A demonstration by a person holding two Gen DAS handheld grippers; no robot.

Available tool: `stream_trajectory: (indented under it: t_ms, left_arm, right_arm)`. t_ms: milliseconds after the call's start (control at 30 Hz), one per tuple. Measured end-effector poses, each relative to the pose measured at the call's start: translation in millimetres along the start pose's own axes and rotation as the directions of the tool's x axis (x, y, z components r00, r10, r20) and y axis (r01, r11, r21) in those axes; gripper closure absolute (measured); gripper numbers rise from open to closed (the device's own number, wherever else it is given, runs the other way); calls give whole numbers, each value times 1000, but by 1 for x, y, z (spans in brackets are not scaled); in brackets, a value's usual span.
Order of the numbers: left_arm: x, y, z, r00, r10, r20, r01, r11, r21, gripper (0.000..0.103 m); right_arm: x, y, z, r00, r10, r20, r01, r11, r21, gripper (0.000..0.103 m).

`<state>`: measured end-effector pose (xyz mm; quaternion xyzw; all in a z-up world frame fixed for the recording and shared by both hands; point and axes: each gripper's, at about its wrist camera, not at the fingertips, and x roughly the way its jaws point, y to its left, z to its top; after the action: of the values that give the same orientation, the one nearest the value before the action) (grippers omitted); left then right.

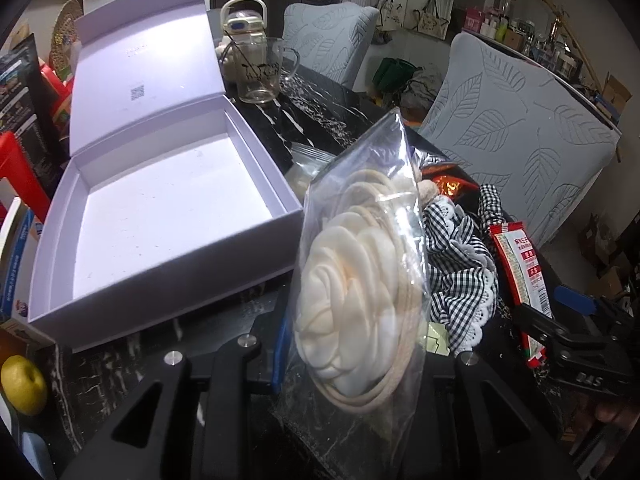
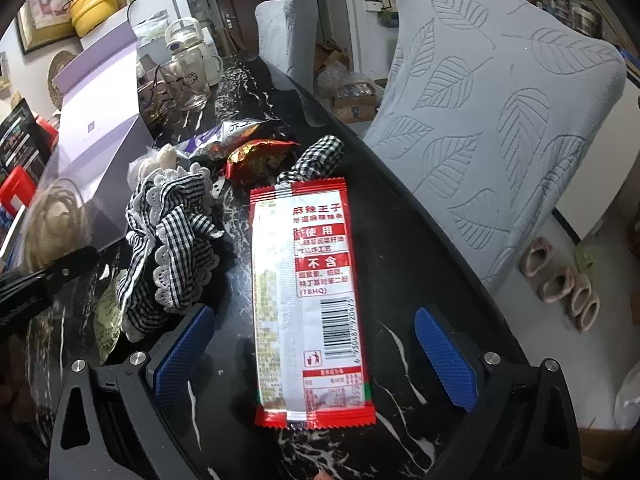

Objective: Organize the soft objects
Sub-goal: 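Grasp the clear bag of white coil with left gripper while right grasps red snack packet, then lift and carry both held items toward the open lavender box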

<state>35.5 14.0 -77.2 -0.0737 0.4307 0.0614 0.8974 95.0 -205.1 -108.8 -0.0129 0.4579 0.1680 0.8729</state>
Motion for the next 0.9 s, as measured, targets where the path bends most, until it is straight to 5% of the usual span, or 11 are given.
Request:
stream_trajectory:
  t_ms: [233,467,900]
  left_arm:
    - [-7,-2,-4,1000,2,2,-2,1000,-2,76]
    - [-8,-2,-5,1000,-4,-6,4,1000,-3,76]
    - [-19,1,-12,1000,-13,12,13,1000,-3,76]
  right_arm:
    - [7,2,0,1000,-23,-11,23,1000,-11,17]
    - [3,3,-2,999,-41,1,41,999,-33,52]
    - [-16,0,-16,1000,6,15,-6,1000,3,56]
